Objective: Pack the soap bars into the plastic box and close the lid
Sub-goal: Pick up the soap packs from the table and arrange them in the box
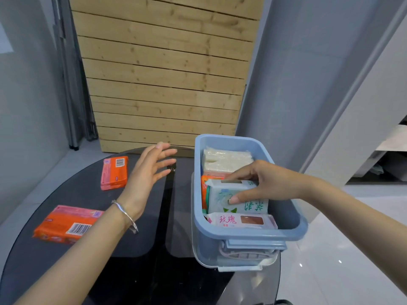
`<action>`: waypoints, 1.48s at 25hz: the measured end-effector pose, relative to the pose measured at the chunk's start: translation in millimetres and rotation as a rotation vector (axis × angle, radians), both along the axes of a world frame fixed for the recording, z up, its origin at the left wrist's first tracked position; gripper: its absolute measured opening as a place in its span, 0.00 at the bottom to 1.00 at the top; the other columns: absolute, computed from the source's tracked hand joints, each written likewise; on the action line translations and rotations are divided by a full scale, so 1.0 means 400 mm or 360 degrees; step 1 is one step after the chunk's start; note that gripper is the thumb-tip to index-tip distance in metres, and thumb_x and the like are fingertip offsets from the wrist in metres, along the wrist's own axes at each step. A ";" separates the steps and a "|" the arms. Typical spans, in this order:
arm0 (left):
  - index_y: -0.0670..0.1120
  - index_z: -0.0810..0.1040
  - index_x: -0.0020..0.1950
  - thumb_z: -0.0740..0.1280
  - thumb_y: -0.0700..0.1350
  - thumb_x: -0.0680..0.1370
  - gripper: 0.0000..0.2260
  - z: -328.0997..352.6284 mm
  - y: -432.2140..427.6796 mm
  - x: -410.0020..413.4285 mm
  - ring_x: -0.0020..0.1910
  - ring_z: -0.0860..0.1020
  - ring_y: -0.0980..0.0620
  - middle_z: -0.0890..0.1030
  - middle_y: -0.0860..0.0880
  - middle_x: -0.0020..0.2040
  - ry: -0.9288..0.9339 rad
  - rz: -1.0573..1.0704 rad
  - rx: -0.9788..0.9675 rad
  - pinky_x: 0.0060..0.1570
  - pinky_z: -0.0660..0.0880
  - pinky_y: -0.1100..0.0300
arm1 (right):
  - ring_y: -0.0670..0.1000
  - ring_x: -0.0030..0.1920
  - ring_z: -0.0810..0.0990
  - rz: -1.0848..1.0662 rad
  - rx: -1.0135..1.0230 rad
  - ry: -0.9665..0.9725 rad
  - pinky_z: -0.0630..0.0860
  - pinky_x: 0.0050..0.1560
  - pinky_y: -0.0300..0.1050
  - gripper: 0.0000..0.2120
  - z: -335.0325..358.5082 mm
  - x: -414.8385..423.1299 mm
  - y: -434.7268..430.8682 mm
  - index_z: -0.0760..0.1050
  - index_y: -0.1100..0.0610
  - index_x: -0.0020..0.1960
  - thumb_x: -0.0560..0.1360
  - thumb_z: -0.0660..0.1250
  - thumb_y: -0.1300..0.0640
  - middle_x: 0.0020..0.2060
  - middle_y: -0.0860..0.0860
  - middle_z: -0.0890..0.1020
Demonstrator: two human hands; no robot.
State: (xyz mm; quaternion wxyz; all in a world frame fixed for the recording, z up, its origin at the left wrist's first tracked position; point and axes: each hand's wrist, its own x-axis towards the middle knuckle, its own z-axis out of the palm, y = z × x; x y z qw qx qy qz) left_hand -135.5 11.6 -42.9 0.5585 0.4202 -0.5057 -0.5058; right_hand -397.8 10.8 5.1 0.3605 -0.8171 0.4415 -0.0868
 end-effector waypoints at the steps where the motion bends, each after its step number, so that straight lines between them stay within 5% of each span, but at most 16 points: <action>1: 0.47 0.71 0.65 0.56 0.58 0.74 0.24 0.001 0.001 -0.005 0.59 0.77 0.53 0.79 0.50 0.61 0.0000 0.0002 0.0006 0.61 0.72 0.55 | 0.46 0.50 0.85 0.0008 0.0084 0.0001 0.83 0.48 0.45 0.20 0.000 -0.002 -0.003 0.80 0.44 0.60 0.68 0.73 0.44 0.52 0.44 0.85; 6: 0.46 0.72 0.64 0.54 0.50 0.80 0.16 -0.006 -0.003 -0.045 0.60 0.77 0.51 0.78 0.47 0.61 0.0041 -0.0014 0.0053 0.61 0.73 0.54 | 0.48 0.51 0.85 0.0011 0.0234 0.0025 0.82 0.51 0.46 0.20 -0.009 -0.007 -0.017 0.79 0.42 0.59 0.69 0.71 0.41 0.52 0.46 0.86; 9: 0.47 0.73 0.63 0.54 0.49 0.81 0.15 -0.012 -0.009 -0.059 0.60 0.77 0.51 0.78 0.47 0.61 -0.0005 -0.0013 0.0030 0.61 0.72 0.55 | 0.43 0.55 0.81 -0.0123 -0.0138 -0.0036 0.78 0.54 0.41 0.17 -0.027 -0.008 -0.027 0.79 0.47 0.60 0.72 0.70 0.47 0.54 0.41 0.83; 16: 0.46 0.73 0.63 0.55 0.49 0.81 0.15 -0.025 -0.026 -0.051 0.60 0.76 0.51 0.78 0.47 0.61 -0.0050 0.0050 0.0056 0.62 0.72 0.54 | 0.42 0.65 0.71 -0.0021 -0.0300 0.0264 0.69 0.66 0.37 0.31 -0.068 -0.001 -0.028 0.67 0.39 0.68 0.67 0.73 0.42 0.66 0.38 0.72; 22: 0.46 0.72 0.64 0.55 0.49 0.81 0.15 -0.038 -0.038 -0.035 0.60 0.76 0.50 0.78 0.47 0.62 -0.0102 0.0084 0.0067 0.63 0.72 0.52 | 0.36 0.58 0.75 -0.0205 -0.0489 -0.0038 0.72 0.54 0.26 0.29 -0.021 -0.017 -0.085 0.72 0.47 0.66 0.67 0.76 0.49 0.58 0.40 0.76; 27: 0.48 0.73 0.62 0.56 0.49 0.80 0.14 -0.049 -0.042 0.003 0.60 0.76 0.51 0.78 0.48 0.61 -0.0143 0.0142 0.0061 0.63 0.71 0.53 | 0.46 0.58 0.77 -0.0309 -0.0698 0.0125 0.73 0.59 0.38 0.26 -0.021 -0.001 -0.172 0.76 0.52 0.64 0.67 0.76 0.55 0.59 0.45 0.79; 37: 0.49 0.76 0.58 0.60 0.47 0.79 0.10 -0.077 -0.021 0.139 0.59 0.76 0.51 0.78 0.49 0.59 -0.0375 0.0274 0.0034 0.60 0.71 0.55 | 0.48 0.61 0.76 -0.0482 -0.0929 0.0124 0.68 0.61 0.38 0.20 -0.041 0.033 -0.180 0.78 0.53 0.62 0.71 0.74 0.55 0.60 0.47 0.80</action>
